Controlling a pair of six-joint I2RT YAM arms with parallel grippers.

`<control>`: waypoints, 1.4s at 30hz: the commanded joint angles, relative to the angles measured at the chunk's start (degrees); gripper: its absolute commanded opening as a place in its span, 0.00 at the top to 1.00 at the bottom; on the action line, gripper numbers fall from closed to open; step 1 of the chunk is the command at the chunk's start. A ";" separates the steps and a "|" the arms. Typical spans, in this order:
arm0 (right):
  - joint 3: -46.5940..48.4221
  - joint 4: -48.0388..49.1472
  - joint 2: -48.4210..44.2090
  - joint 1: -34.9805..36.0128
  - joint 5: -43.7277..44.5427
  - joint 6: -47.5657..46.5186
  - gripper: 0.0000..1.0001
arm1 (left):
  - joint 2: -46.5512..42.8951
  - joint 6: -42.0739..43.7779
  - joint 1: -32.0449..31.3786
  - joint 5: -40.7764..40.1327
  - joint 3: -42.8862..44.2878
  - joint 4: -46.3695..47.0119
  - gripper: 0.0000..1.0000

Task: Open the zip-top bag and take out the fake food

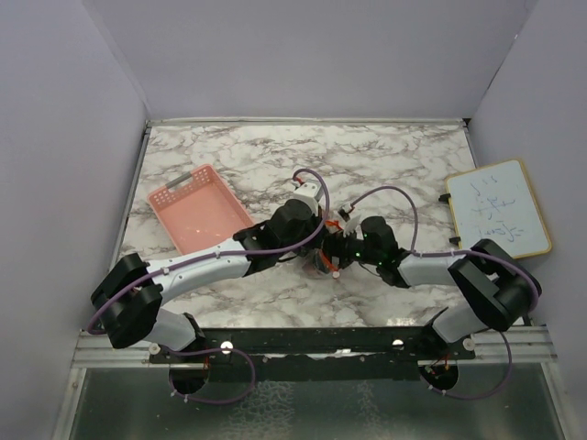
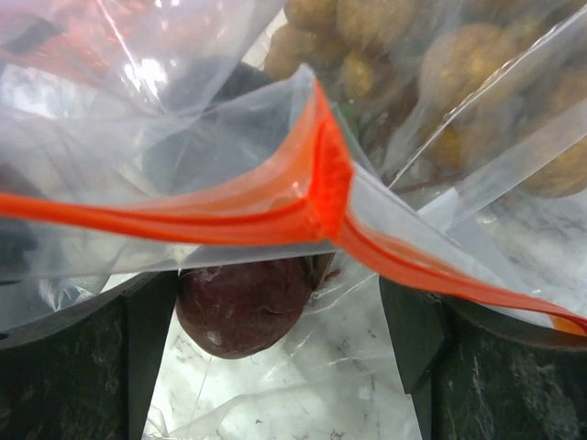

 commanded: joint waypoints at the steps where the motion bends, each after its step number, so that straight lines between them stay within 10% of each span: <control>1: 0.05 -5.47 3.78 2.83 -3.40 -2.50 0.11 | -1.75 -0.45 0.84 -2.98 1.41 7.52 1.00; 11: -0.70 -12.39 -2.15 3.26 2.40 -2.68 0.27 | -3.05 -0.32 0.82 -4.61 1.20 7.22 1.00; 16: -1.18 -9.20 -1.34 3.26 -2.57 -1.62 0.13 | -3.72 -1.26 0.82 -4.22 -0.50 8.22 1.00; 27: -1.66 -4.23 2.60 3.26 -3.44 0.57 0.47 | -6.80 -0.83 0.87 -5.29 -1.29 6.97 1.00; 42: 2.11 -20.23 -15.90 3.25 7.67 -2.25 0.55 | -9.47 -0.19 0.87 -7.78 -4.99 4.24 1.00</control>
